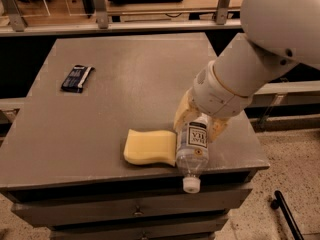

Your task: Move blue plastic bottle near sponge

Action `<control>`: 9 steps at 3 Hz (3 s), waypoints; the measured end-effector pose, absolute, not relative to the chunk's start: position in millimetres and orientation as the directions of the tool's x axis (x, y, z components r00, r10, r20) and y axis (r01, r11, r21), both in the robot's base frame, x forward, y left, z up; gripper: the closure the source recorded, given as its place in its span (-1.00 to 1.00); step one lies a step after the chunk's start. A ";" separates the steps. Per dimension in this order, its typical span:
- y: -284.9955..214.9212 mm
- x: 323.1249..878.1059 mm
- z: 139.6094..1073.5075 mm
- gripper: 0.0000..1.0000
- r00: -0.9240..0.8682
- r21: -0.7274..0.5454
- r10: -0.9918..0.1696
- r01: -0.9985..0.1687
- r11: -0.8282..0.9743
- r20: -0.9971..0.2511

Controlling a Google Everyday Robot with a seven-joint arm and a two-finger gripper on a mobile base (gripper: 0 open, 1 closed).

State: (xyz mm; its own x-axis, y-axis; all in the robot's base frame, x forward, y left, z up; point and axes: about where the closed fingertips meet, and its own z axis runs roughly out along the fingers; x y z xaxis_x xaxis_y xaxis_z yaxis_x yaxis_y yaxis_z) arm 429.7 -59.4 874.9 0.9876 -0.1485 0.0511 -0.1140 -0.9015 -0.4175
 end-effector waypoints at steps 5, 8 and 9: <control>-51.3 426.2 869.5 -1.00 0.992 -0.413 -0.115 -0.084 -0.907 0.049; -112.5 483.1 1004.9 -1.00 0.810 -0.466 -0.531 -0.380 -0.799 0.250; -114.5 481.1 1003.8 -1.00 0.790 -0.471 -0.565 -0.414 -0.779 0.239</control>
Offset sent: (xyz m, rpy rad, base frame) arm -0.0018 0.0046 -0.0076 -0.0015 0.0098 0.0259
